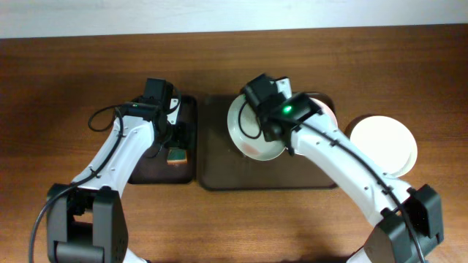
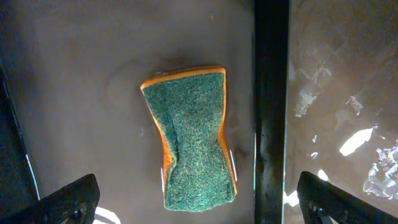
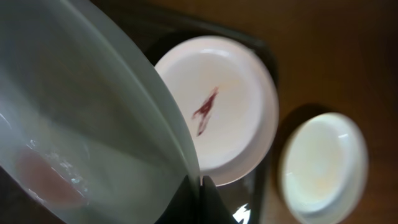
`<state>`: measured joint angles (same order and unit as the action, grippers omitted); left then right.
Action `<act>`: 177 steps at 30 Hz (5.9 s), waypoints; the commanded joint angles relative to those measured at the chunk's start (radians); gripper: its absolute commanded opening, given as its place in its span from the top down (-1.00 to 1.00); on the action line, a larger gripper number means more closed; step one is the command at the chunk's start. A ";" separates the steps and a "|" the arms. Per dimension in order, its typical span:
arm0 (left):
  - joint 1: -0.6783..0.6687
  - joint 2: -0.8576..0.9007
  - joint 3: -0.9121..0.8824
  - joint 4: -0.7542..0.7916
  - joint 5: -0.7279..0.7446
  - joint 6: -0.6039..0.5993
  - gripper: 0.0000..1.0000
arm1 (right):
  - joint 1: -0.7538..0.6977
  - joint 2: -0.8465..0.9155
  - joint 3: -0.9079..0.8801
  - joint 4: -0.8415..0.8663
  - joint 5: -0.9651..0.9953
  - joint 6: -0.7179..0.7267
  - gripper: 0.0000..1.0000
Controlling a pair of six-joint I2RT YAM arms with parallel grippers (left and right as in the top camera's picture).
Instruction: Clean dirty plates on tray and stack at the side
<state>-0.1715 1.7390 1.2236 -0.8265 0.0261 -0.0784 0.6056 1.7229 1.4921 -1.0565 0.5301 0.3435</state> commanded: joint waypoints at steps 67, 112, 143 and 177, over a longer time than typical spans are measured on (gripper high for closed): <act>0.004 -0.023 0.015 -0.006 0.015 0.000 -0.99 | -1.188 -0.015 -0.286 0.111 -0.829 0.008 0.78; 0.004 -0.023 0.015 -0.013 0.015 0.000 -0.99 | -0.690 -0.015 -0.525 0.433 -0.668 0.003 0.32; 0.004 -0.002 -0.005 -0.005 0.015 -0.003 -0.99 | -0.357 -0.015 -0.529 0.557 -0.735 0.268 0.92; 0.005 0.155 -0.060 0.099 0.011 -0.003 -0.89 | -0.357 -0.015 -0.529 0.538 -0.735 0.267 0.90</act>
<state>-0.1715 1.8843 1.1656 -0.7502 0.0334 -0.0822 0.2413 1.7222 0.9665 -0.5167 -0.2218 0.6025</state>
